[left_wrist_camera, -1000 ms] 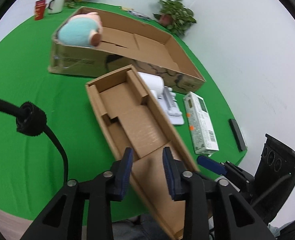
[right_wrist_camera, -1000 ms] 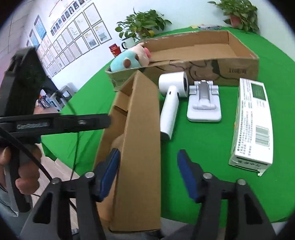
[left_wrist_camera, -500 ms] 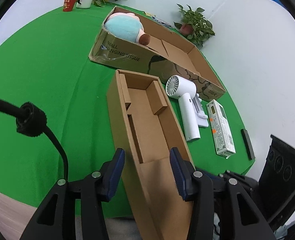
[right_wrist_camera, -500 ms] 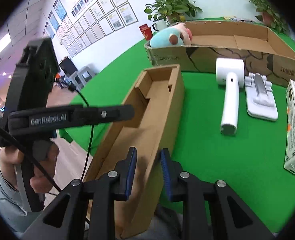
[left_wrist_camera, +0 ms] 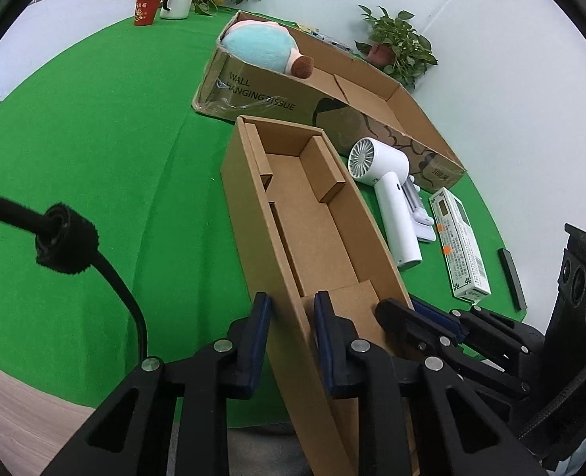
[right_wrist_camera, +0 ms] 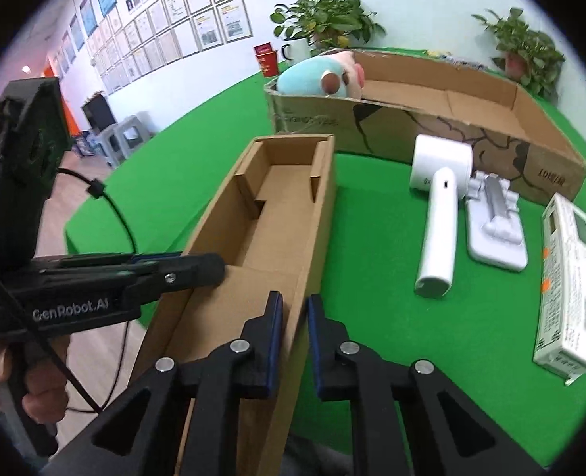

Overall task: Organize objects
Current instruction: 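Carry the cardboard insert with the right gripper over the large box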

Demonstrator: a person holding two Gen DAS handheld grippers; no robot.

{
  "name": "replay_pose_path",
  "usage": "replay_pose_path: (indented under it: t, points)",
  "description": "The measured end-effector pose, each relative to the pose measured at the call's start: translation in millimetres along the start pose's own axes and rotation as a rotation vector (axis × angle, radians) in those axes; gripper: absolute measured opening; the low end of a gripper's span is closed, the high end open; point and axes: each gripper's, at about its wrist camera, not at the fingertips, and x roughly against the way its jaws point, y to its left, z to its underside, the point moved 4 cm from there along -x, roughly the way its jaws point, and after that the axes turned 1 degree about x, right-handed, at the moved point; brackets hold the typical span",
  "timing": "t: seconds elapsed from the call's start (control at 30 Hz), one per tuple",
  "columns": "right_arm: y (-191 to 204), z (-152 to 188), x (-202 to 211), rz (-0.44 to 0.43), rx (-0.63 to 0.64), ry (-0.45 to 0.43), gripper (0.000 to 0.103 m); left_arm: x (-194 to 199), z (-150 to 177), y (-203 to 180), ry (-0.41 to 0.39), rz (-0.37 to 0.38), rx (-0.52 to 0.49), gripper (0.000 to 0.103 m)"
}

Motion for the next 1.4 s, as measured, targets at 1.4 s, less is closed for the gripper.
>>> replay_pose_path:
  t: [1.4]
  points:
    - [-66,-70,65,0.107,-0.115,-0.276,0.009,41,-91,-118,-0.189,-0.037,-0.239,0.016]
